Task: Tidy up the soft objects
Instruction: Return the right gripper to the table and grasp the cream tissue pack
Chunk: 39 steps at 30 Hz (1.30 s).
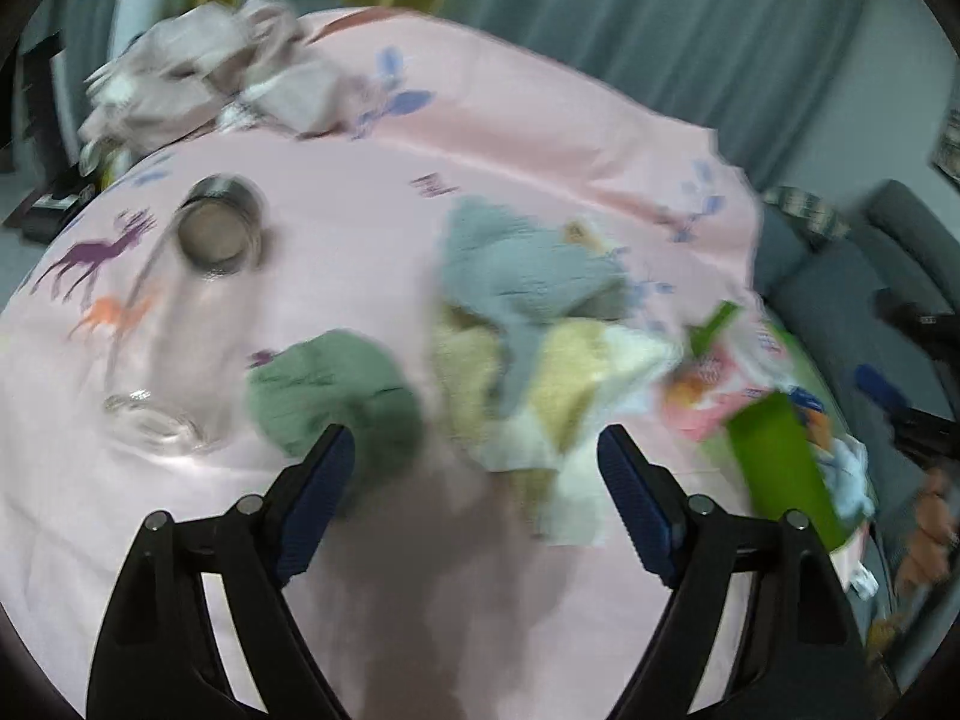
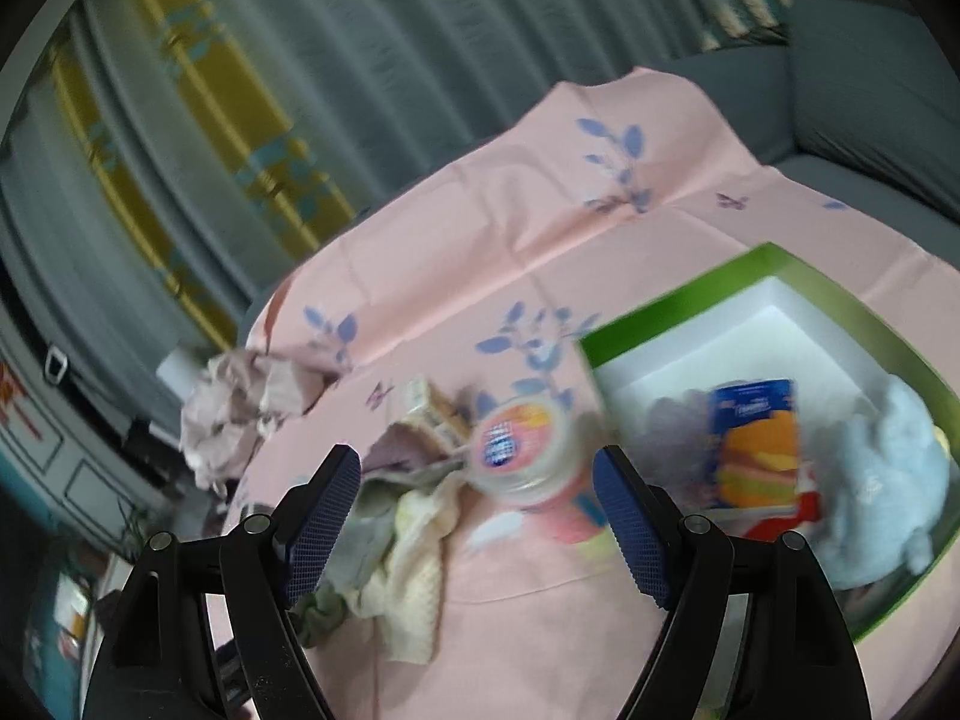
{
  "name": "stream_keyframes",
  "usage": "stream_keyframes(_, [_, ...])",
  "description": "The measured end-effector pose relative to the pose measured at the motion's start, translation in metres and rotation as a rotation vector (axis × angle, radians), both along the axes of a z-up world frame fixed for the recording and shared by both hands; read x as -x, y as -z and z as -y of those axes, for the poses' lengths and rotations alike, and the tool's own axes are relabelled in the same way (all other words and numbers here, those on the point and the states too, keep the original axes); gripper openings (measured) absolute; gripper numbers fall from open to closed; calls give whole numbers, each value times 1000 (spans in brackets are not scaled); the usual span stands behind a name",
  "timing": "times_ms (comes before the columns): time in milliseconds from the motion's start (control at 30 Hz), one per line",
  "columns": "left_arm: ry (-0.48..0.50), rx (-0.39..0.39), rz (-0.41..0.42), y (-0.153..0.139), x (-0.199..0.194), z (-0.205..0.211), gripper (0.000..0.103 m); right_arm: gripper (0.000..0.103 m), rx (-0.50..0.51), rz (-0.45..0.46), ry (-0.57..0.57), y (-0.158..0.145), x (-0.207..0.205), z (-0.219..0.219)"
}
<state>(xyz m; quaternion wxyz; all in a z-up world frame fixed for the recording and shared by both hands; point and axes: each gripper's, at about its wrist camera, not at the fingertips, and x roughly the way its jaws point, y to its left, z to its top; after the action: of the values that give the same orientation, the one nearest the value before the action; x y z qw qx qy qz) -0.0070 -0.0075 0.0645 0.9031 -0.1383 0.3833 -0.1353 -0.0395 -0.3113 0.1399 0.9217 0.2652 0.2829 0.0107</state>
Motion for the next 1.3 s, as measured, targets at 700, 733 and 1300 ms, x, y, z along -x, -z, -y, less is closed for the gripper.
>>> stream_keyframes(700, [-82,99,-115,4,-20,-42,63,42,242,-486,-33,53,-235,-101])
stream_keyframes(733, [-79,98,-118,5,-20,-42,63,36,238,-492,-25,58,-236,-99])
stream_keyframes(1300, [-111,76,-117,7,-14,-40,63,25,21,-155,-178,-20,-110,-107])
